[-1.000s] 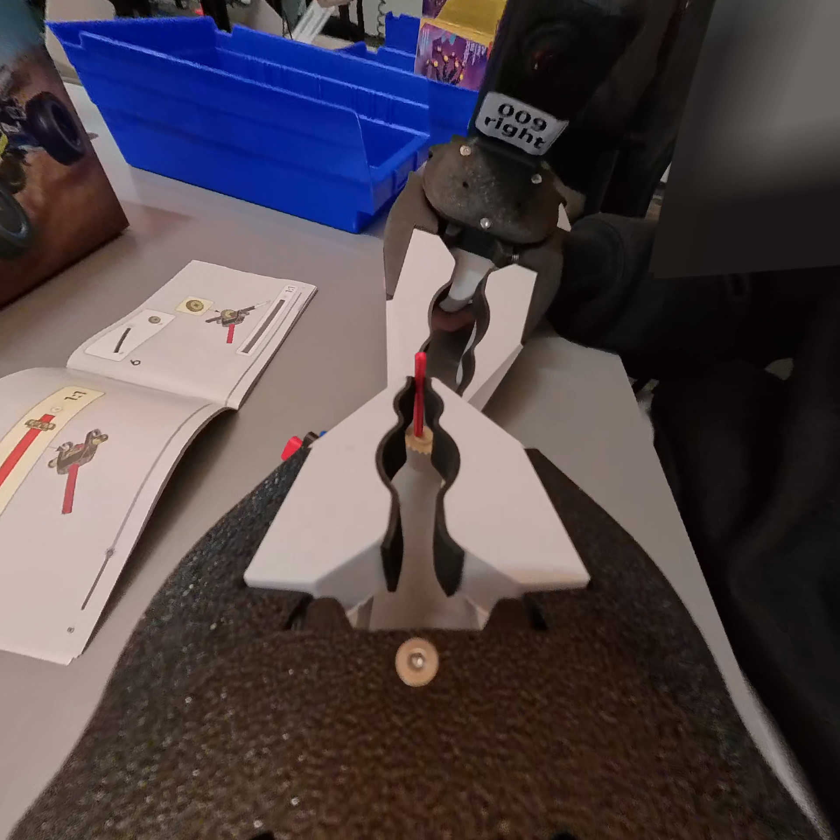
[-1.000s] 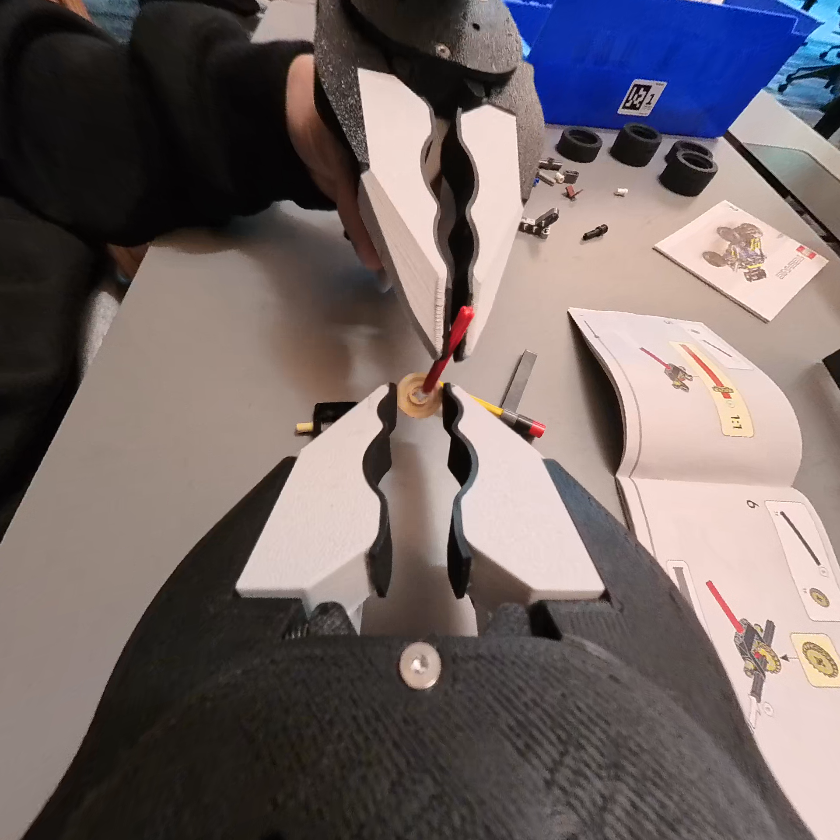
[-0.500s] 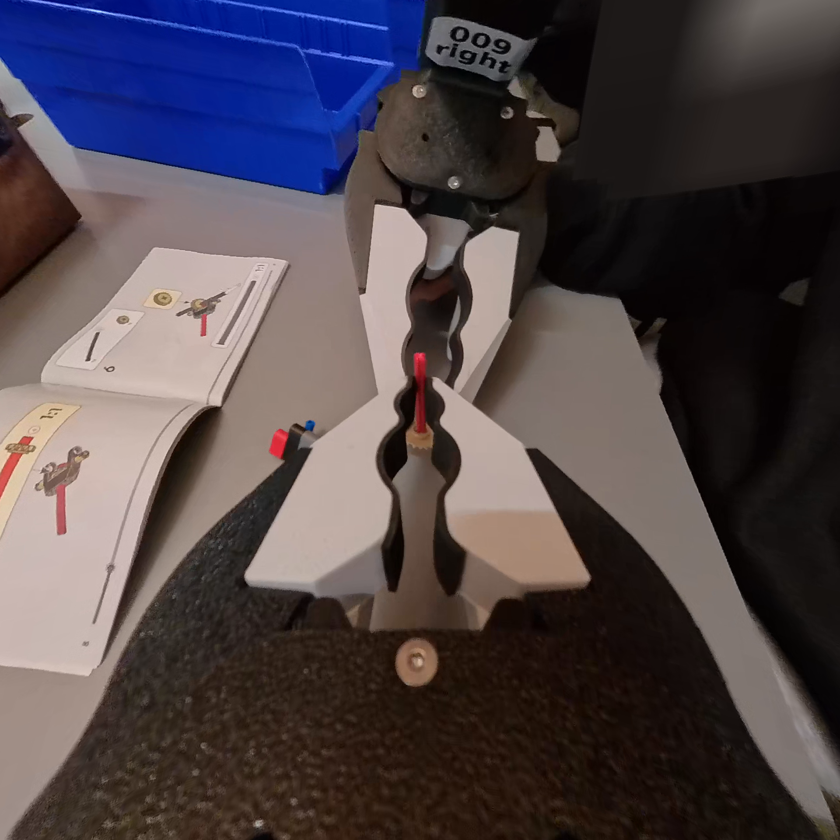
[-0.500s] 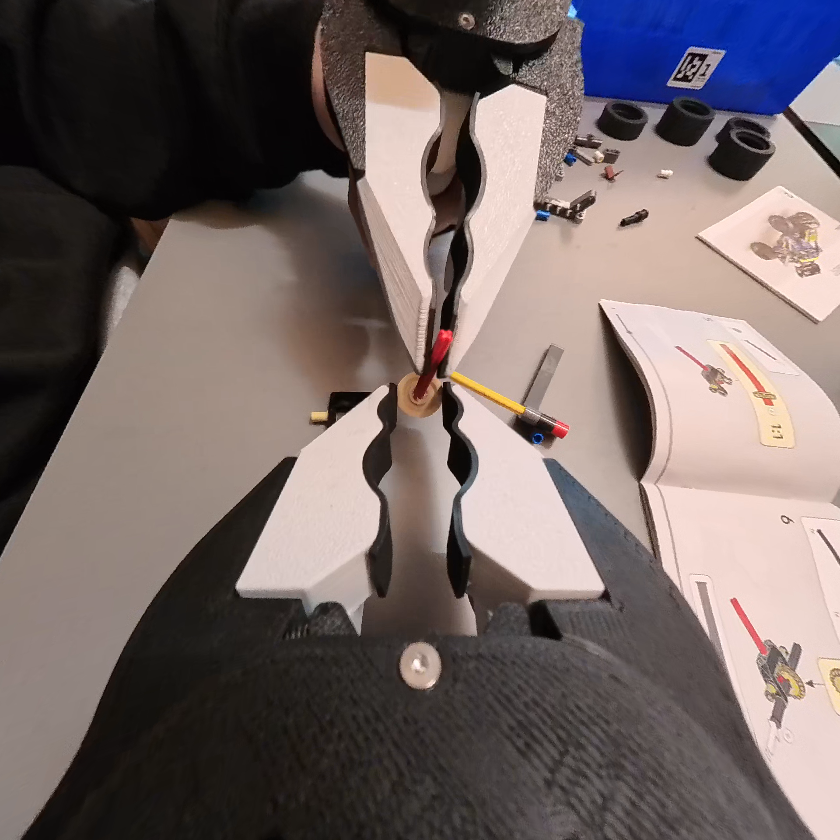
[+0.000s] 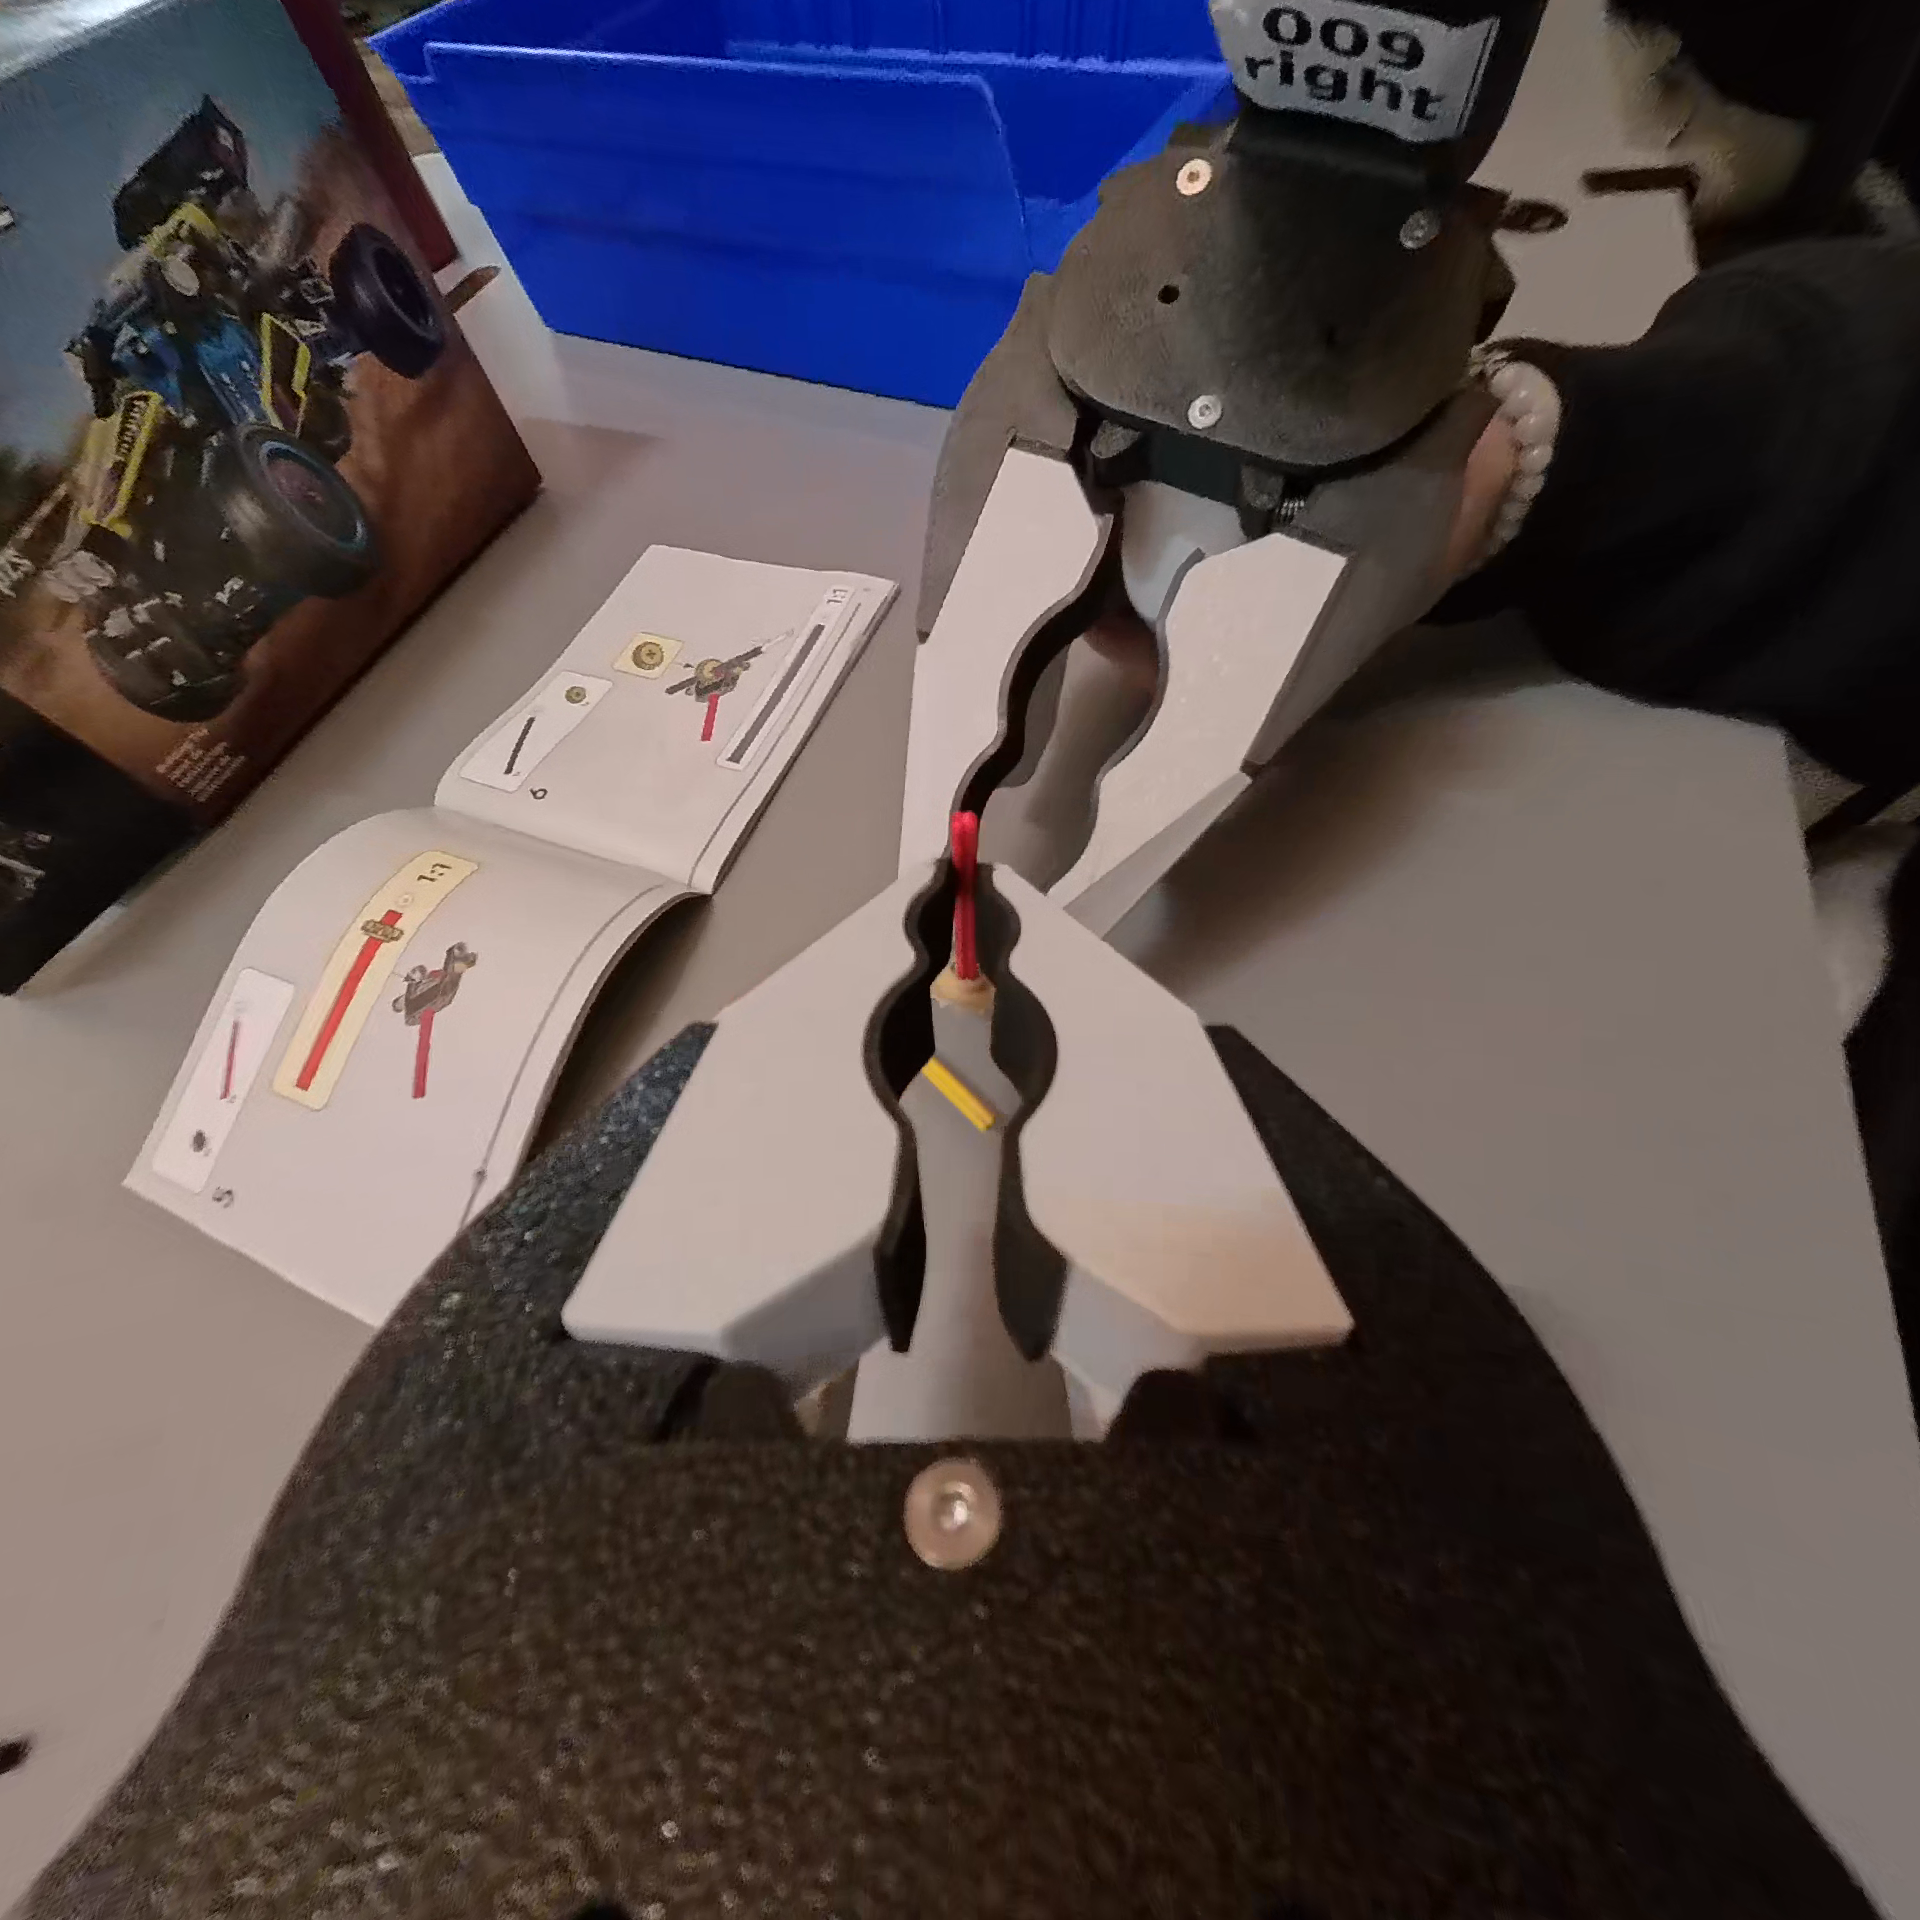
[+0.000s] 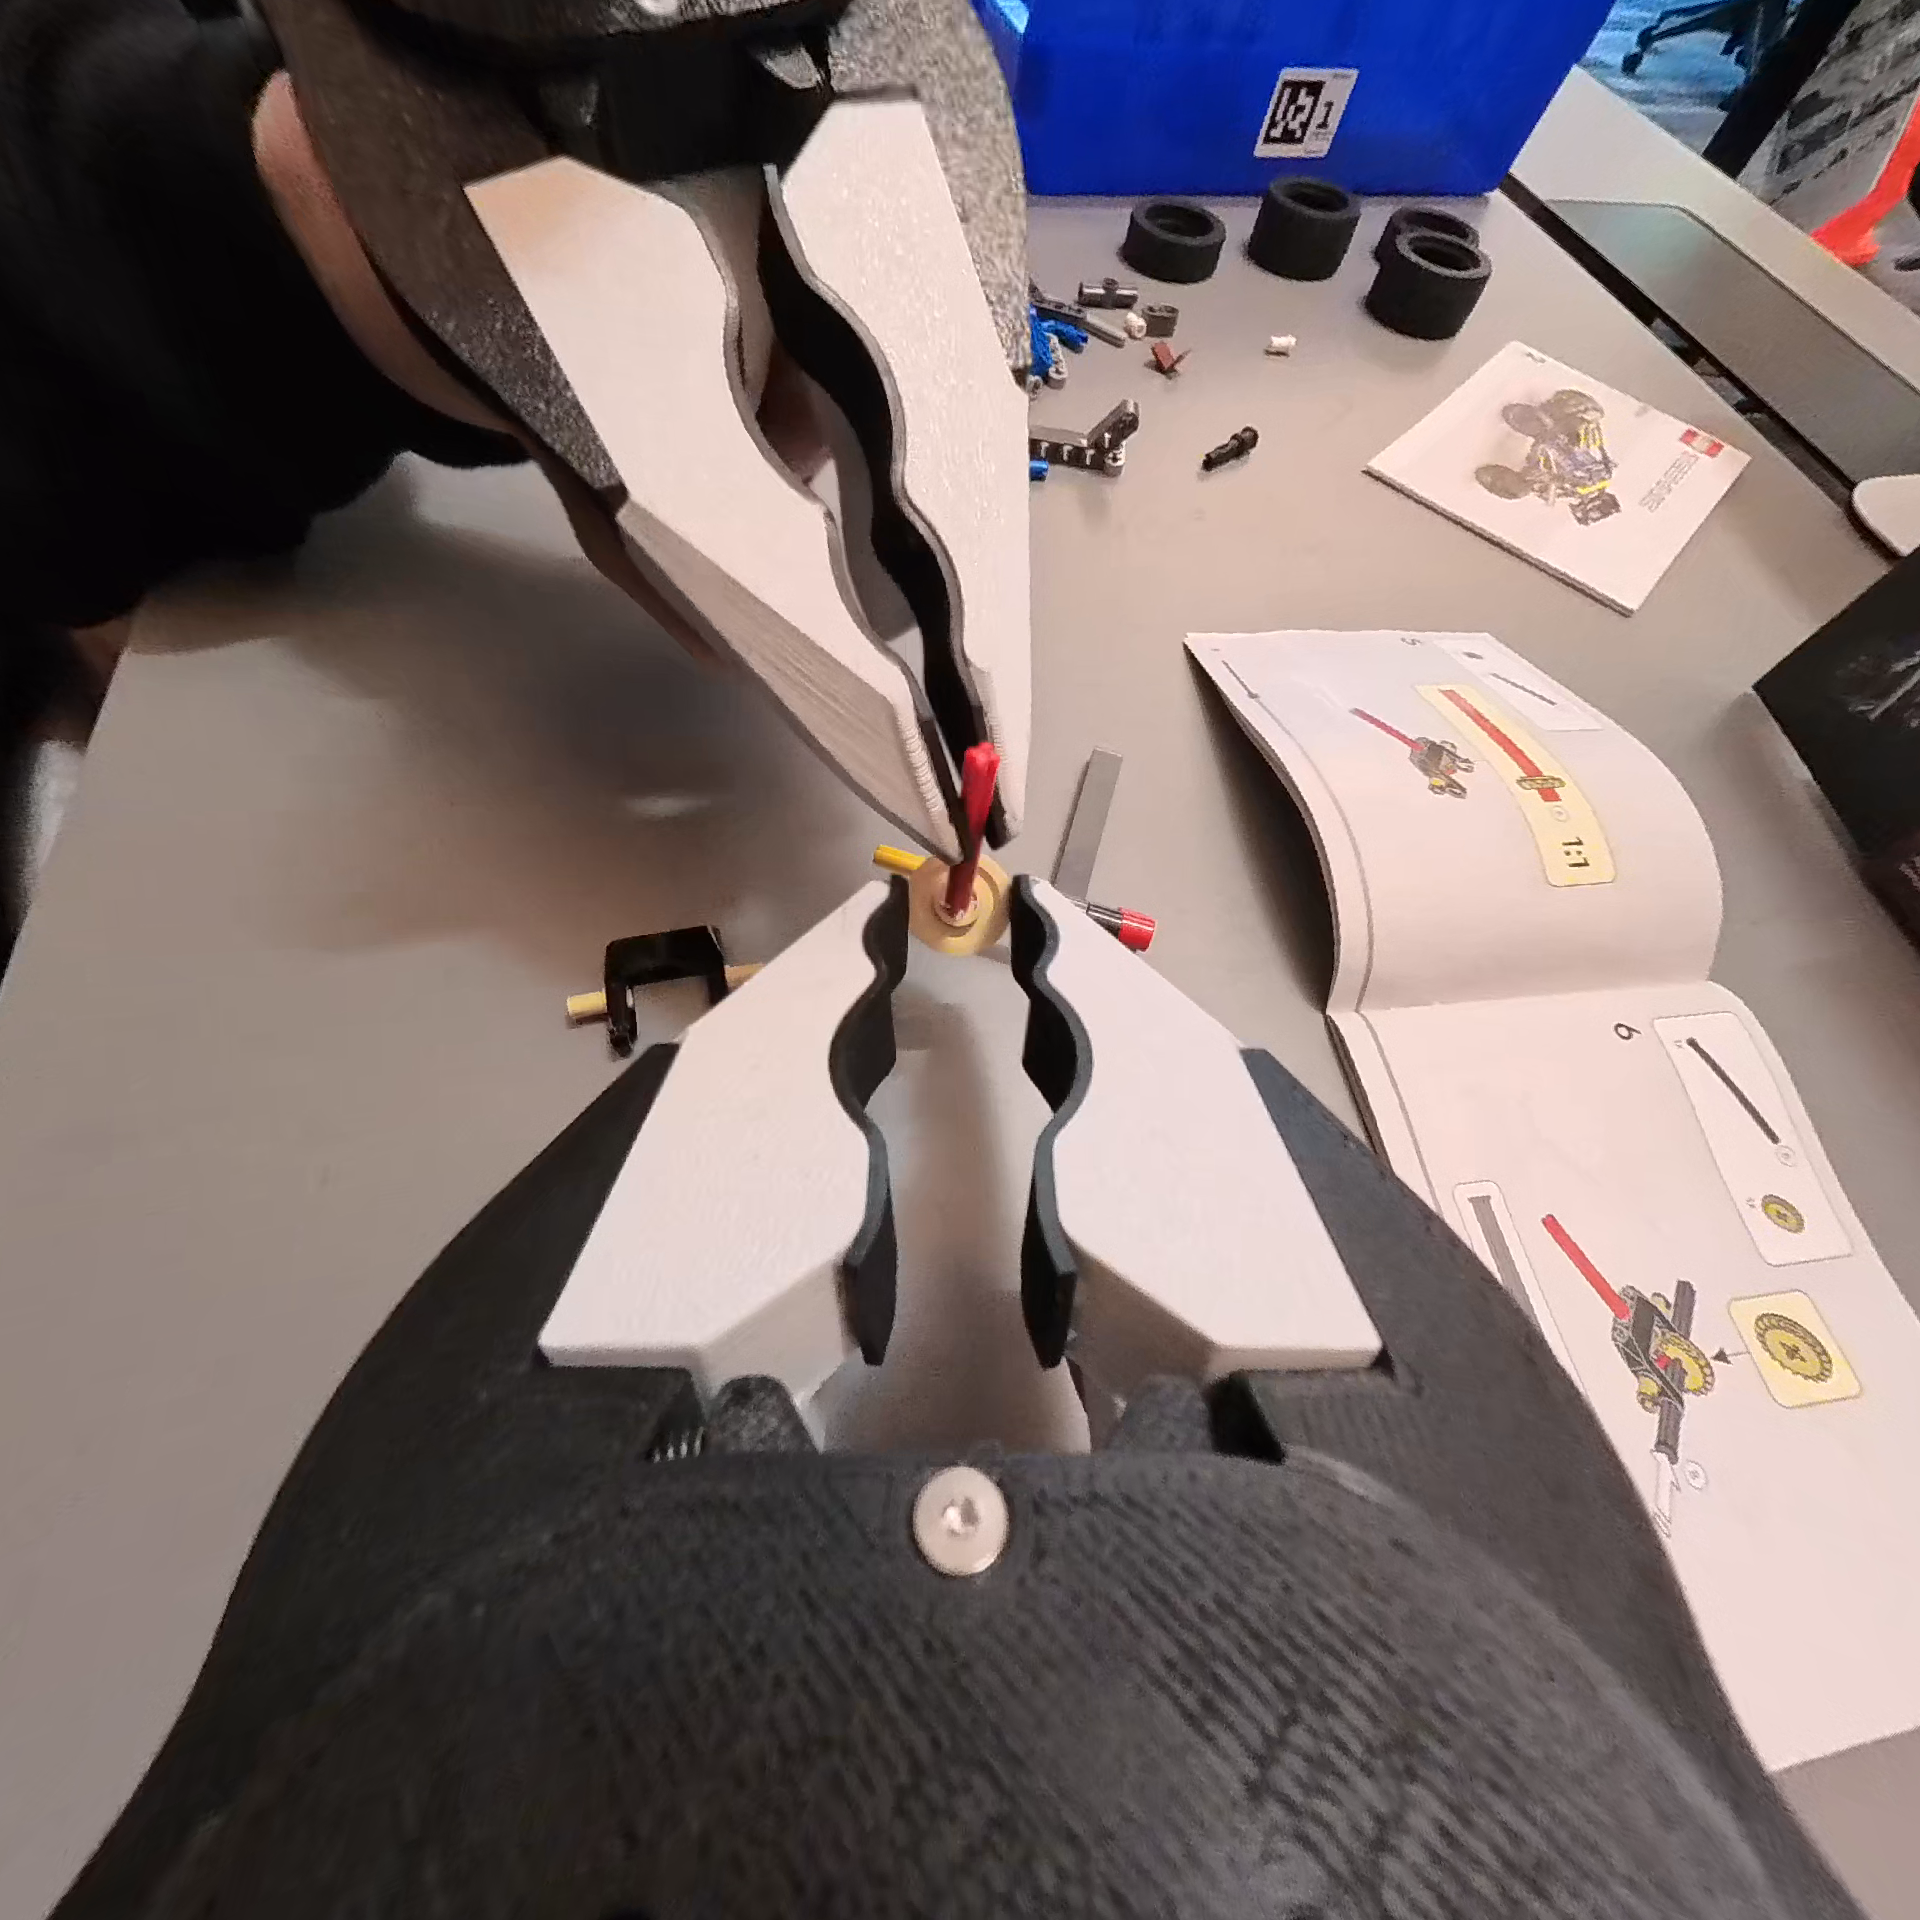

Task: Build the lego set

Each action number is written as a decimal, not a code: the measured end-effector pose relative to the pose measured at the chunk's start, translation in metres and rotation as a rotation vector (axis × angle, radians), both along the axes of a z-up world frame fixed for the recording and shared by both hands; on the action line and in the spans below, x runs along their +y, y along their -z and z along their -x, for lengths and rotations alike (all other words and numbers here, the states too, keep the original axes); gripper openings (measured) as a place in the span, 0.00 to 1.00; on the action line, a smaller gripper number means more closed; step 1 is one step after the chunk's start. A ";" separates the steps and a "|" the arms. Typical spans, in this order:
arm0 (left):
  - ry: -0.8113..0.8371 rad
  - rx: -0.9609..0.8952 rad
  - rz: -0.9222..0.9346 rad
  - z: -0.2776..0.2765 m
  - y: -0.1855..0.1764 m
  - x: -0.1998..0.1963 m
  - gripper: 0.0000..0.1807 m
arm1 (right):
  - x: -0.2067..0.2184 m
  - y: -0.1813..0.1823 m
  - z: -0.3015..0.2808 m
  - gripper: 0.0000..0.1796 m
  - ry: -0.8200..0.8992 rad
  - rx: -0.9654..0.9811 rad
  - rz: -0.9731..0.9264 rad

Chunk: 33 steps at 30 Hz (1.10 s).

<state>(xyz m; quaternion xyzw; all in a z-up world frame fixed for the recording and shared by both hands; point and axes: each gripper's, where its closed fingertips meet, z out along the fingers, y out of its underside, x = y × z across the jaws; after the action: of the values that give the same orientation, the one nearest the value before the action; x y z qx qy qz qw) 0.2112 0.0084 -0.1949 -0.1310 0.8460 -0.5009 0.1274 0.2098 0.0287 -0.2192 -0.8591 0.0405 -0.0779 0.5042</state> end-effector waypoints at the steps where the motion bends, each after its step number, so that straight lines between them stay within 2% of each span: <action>1: -0.004 -0.021 -0.023 0.000 0.000 0.000 0.01 | 0.000 0.000 -0.001 0.10 0.006 -0.002 0.002; 9: 0.031 -0.100 -0.220 0.006 0.015 -0.004 0.01 | 0.002 0.012 0.004 0.10 -0.018 -0.027 0.080; 17: 0.079 0.139 0.007 0.008 0.024 -0.004 0.01 | -0.003 0.024 0.011 0.10 -0.065 0.033 0.149; 23: 0.105 0.149 -0.024 0.012 0.032 -0.007 0.01 | -0.006 0.032 0.016 0.10 -0.090 0.049 0.203; 27: 0.095 0.167 -0.016 0.011 0.033 -0.004 0.01 | -0.008 0.032 0.014 0.17 -0.087 0.030 0.200; 33: 0.097 0.165 -0.018 0.011 0.033 -0.005 0.01 | -0.007 0.033 0.014 0.14 -0.089 0.011 0.202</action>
<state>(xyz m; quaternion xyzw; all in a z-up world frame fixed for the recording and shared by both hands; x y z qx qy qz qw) 0.1997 0.0036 -0.2277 -0.1294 0.8634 -0.4865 0.0338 0.1955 0.0216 -0.2518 -0.9070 -0.0029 -0.0545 0.4176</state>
